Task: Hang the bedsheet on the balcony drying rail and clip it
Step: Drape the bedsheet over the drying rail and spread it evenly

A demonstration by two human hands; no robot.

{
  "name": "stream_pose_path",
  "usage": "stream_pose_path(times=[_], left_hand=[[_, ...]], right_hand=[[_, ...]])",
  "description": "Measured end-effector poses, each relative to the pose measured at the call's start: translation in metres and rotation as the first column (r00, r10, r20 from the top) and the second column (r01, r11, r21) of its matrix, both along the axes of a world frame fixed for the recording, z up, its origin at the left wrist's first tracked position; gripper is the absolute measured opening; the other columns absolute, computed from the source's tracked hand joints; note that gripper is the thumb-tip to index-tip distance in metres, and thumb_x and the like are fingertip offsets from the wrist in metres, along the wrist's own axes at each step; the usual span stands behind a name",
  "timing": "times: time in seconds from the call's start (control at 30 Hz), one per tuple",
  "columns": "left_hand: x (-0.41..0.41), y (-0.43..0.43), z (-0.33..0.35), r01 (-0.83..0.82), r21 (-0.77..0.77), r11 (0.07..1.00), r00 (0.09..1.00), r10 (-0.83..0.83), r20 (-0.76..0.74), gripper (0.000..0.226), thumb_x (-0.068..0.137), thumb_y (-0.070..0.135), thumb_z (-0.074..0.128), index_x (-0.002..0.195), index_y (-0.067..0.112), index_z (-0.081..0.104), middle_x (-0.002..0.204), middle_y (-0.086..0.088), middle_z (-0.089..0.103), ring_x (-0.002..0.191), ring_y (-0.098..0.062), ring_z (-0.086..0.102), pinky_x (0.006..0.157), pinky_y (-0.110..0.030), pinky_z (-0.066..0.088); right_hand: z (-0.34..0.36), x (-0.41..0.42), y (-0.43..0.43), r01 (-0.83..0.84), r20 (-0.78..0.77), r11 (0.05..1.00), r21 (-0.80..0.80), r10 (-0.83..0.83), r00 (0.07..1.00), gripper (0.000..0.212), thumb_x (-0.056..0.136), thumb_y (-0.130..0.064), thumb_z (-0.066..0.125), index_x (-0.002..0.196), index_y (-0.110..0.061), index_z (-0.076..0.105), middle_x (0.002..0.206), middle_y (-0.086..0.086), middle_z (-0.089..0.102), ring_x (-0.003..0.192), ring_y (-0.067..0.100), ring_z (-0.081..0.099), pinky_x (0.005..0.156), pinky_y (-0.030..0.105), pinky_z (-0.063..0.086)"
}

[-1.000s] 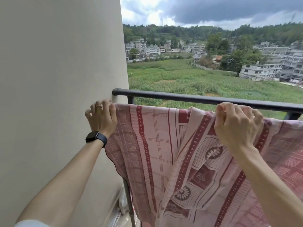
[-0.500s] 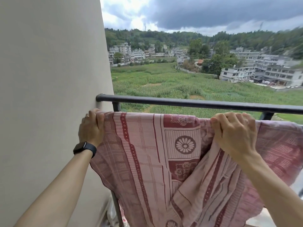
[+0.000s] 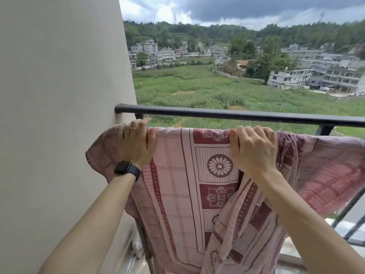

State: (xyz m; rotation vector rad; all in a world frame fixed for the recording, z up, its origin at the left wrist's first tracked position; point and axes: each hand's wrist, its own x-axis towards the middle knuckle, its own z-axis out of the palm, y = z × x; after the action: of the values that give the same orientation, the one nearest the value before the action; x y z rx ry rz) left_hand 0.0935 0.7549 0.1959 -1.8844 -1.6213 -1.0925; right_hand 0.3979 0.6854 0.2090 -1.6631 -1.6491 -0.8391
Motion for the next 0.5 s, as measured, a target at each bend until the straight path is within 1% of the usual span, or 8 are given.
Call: stream_pose_path(times=[0.03, 0.1, 0.2, 0.3, 0.37, 0.4, 0.43, 0.5], left_hand=[[-0.005, 0.003, -0.002, -0.016, -0.019, 1.0, 1.0, 0.016, -0.014, 0.048, 0.098, 0.042, 0.025, 0.123, 0.016, 0.057, 0.114, -0.01, 0.061, 0.104, -0.031, 0.052, 0.098, -0.046, 0.034], [-0.02, 0.008, -0.002, -0.021, -0.043, 0.999, 0.995, 0.017, -0.095, 0.05, 0.099, 0.044, 0.022, 0.123, 0.016, 0.055, 0.114, -0.011, 0.061, 0.102, -0.032, 0.053, 0.097, -0.046, 0.034], [-0.03, 0.01, -0.004, -0.021, -0.043, 0.999, 0.981, 0.012, -0.194, 0.048, 0.101, 0.043, 0.02, 0.117, 0.015, 0.055, 0.121, -0.008, 0.059, 0.105, -0.032, 0.053, 0.1, -0.046, 0.03], [-0.027, 0.005, -0.001, -0.055, -0.012, 0.998, 0.99, 0.053, -0.128, 0.044, 0.101, 0.038, 0.024, 0.112, 0.012, 0.059, 0.122, -0.008, 0.061, 0.109, -0.031, 0.054, 0.106, -0.049, 0.03], [-0.008, -0.003, 0.006, -0.014, 0.053, 0.998, 0.994, 0.02, -0.11, 0.039, 0.1, 0.035, 0.031, 0.112, 0.014, 0.062, 0.119, -0.006, 0.064, 0.11, -0.029, 0.056, 0.11, -0.049, 0.027], [0.007, -0.006, 0.01, 0.043, 0.076, 0.996, 0.992, -0.034, -0.124, 0.037, 0.099, 0.035, 0.035, 0.114, 0.015, 0.063, 0.117, -0.004, 0.065, 0.11, -0.027, 0.057, 0.11, -0.048, 0.028], [0.025, -0.009, 0.013, 0.097, 0.074, 0.993, 0.988, -0.087, -0.129, 0.036, 0.099, 0.036, 0.037, 0.114, 0.017, 0.064, 0.113, -0.003, 0.067, 0.108, -0.027, 0.059, 0.106, -0.045, 0.03], [0.051, -0.011, 0.016, 0.123, 0.032, 0.992, 0.987, -0.119, -0.108, 0.039, 0.1, 0.039, 0.034, 0.108, 0.018, 0.066, 0.097, -0.003, 0.07, 0.094, -0.027, 0.062, 0.09, -0.04, 0.034]], right_hand=[[-0.002, 0.016, -0.003, 0.014, 0.021, 1.0, 0.008, -0.014, 1.0, 0.051, 0.105, -0.04, 0.028, 0.084, -0.012, 0.065, 0.082, 0.005, 0.071, 0.079, 0.028, 0.062, 0.091, 0.042, 0.036], [-0.002, 0.041, -0.006, 0.064, 0.055, 0.998, 0.029, -0.066, 0.996, 0.055, 0.106, -0.038, 0.024, 0.082, -0.011, 0.064, 0.08, 0.008, 0.07, 0.078, 0.029, 0.06, 0.095, 0.044, 0.036], [-0.007, 0.045, -0.004, 0.142, 0.001, 0.988, 0.061, -0.142, 0.99, 0.053, 0.106, -0.037, 0.025, 0.082, -0.01, 0.065, 0.082, 0.008, 0.069, 0.082, 0.029, 0.057, 0.104, 0.047, 0.032], [-0.005, 0.021, 0.004, 0.109, -0.063, 0.993, 0.033, -0.107, 0.992, 0.055, 0.105, -0.041, 0.026, 0.089, -0.012, 0.07, 0.09, 0.007, 0.073, 0.09, 0.028, 0.062, 0.112, 0.05, 0.022], [0.002, 0.0, 0.011, 0.054, -0.022, 0.999, -0.003, -0.054, 0.998, 0.053, 0.105, -0.043, 0.027, 0.092, -0.017, 0.071, 0.093, 0.003, 0.075, 0.093, 0.027, 0.066, 0.115, 0.051, 0.014], [0.005, -0.011, 0.014, 0.022, 0.008, 1.0, -0.021, -0.022, 1.0, 0.051, 0.105, -0.043, 0.027, 0.091, -0.018, 0.07, 0.092, 0.002, 0.075, 0.092, 0.027, 0.067, 0.115, 0.05, 0.014], [0.006, -0.02, 0.017, -0.019, 0.029, 0.999, -0.045, 0.021, 0.999, 0.049, 0.105, -0.043, 0.028, 0.091, -0.019, 0.068, 0.09, 0.002, 0.074, 0.089, 0.027, 0.067, 0.113, 0.049, 0.019], [0.008, -0.025, 0.019, -0.117, 0.021, 0.988, -0.099, 0.12, 0.993, 0.049, 0.106, -0.044, 0.025, 0.089, -0.019, 0.063, 0.083, 0.002, 0.071, 0.079, 0.026, 0.066, 0.099, 0.044, 0.036]])
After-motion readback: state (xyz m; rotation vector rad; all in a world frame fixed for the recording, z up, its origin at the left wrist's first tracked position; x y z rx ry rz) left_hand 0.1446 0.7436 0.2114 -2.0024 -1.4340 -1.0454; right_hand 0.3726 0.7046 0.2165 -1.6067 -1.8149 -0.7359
